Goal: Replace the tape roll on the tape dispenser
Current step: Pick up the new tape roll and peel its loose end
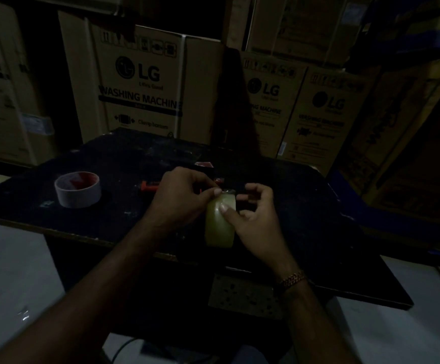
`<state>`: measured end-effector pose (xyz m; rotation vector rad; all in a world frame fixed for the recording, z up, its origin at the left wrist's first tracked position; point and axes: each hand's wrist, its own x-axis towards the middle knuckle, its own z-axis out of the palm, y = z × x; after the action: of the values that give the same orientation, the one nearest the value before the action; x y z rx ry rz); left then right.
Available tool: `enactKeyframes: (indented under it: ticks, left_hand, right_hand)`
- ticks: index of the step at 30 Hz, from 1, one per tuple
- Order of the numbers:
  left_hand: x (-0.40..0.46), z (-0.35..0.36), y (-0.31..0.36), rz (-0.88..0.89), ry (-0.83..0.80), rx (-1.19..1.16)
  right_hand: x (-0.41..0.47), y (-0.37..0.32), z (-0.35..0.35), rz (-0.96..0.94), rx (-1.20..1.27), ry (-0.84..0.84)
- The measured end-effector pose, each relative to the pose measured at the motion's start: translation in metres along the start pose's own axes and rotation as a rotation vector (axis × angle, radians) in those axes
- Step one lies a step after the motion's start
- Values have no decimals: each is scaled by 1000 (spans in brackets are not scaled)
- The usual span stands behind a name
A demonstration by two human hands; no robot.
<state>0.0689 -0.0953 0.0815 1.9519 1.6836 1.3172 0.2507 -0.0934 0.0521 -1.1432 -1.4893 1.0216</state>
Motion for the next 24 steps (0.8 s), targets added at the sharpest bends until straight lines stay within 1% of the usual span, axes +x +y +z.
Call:
enactKeyframes:
  ticks: [2,4,9,16,19,24]
  left_hand:
    - [0,3,0,18,17,12]
    - [-1,7,-1,50,47,14]
    - [-5,17,-7,150,94,3]
    - [-12,23,-2,118,132,-57]
    - [-16,27,0,108,138,-58]
    - [-22,31,3,112,260,-100]
  right_hand:
    - [-3,3,0,53,-16,-31]
    - [-5,3,1,59,7,-74]
    - [-4,-2,2,-49,-58,-54]
    - [-2,-7,2,-86,-51,-31]
    - [-3,-8,6,-72,19,9]
    - [-3,-8,10,-89,10,37]
